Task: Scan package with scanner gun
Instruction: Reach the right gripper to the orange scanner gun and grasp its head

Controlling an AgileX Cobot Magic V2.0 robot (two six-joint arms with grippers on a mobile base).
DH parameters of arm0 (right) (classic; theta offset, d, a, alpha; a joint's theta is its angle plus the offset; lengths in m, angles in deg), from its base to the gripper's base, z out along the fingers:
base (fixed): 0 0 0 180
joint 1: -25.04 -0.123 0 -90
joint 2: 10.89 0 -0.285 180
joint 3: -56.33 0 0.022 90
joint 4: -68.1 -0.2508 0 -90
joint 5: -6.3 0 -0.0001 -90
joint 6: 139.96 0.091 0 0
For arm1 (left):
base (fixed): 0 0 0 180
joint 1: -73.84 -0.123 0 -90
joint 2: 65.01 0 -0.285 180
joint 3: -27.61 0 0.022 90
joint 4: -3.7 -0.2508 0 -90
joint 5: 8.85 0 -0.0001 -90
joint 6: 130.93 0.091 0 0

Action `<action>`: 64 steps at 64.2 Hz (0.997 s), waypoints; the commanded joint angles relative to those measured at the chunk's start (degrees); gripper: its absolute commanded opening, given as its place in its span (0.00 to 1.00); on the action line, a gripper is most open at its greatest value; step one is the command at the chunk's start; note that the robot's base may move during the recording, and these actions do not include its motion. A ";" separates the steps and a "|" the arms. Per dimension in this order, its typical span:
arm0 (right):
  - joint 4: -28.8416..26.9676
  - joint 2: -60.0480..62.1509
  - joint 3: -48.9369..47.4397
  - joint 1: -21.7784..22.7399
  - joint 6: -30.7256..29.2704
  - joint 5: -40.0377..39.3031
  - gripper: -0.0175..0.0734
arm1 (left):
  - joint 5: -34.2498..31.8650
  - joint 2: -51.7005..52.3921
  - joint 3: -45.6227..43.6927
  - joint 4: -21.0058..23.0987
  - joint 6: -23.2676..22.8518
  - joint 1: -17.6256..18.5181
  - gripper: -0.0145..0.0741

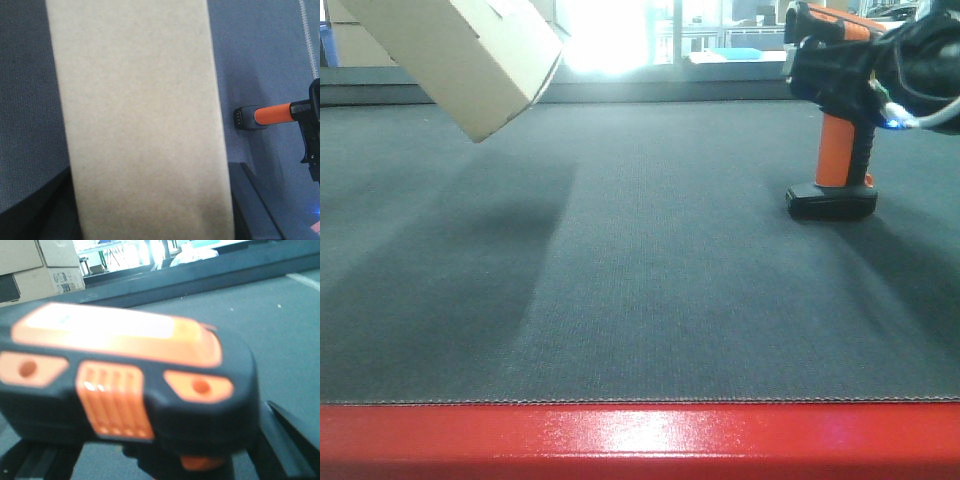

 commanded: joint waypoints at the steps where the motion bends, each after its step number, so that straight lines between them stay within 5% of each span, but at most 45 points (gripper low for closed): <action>1: 0.57 -0.23 -1.49 -0.03 -1.58 -0.14 0.76 | -0.33 0.55 -0.36 0.81 0.09 -0.11 0.04; 49: -1.77 -1.82 -2.28 1.55 -2.44 -0.05 0.76 | -0.33 0.44 -0.36 0.78 0.09 -0.11 0.04; 57: -1.77 -1.82 -2.28 1.55 -2.44 -0.05 0.67 | -0.33 0.44 -0.36 0.78 0.09 -0.11 0.04; 64: -1.77 -1.82 -2.28 1.55 -2.44 0.20 0.48 | -0.33 0.44 -0.36 0.78 0.09 -0.11 0.04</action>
